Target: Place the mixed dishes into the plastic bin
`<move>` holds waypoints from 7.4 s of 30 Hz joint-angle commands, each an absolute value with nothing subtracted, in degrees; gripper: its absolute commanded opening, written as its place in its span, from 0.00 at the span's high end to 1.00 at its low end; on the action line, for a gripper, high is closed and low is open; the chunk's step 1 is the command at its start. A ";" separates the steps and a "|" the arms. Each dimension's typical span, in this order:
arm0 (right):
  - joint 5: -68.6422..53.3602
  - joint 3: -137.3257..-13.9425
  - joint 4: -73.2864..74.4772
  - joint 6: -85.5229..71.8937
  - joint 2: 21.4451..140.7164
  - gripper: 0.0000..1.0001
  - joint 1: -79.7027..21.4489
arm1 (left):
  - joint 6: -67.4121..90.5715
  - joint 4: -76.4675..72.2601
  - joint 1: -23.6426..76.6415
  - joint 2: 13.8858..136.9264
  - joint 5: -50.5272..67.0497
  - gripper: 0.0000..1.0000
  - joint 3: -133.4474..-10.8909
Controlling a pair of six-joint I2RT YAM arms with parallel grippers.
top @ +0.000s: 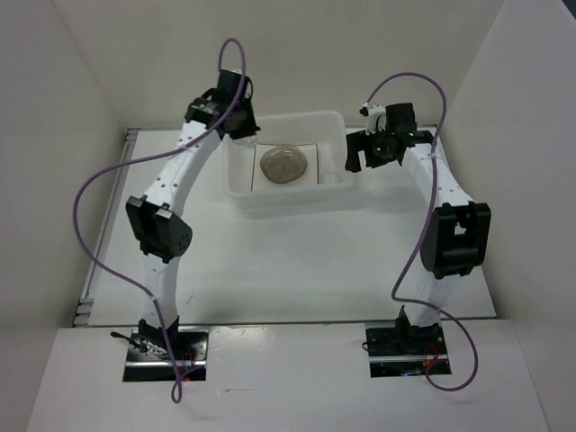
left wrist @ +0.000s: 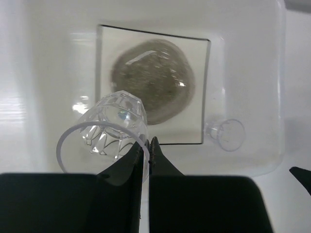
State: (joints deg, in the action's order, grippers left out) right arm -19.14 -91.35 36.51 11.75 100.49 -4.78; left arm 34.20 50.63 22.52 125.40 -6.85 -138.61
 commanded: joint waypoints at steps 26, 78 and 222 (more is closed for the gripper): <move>-23.82 -85.36 33.92 6.69 104.77 0.99 -6.50 | 34.54 58.88 16.08 119.34 -12.40 1.00 -146.56; -23.20 -62.31 28.04 -7.29 83.68 0.24 -5.98 | 40.17 71.10 33.39 143.78 -2.11 1.00 -179.74; -24.62 -90.96 46.23 19.24 97.30 0.36 -2.72 | 38.23 50.44 10.63 121.39 -10.45 0.21 -122.68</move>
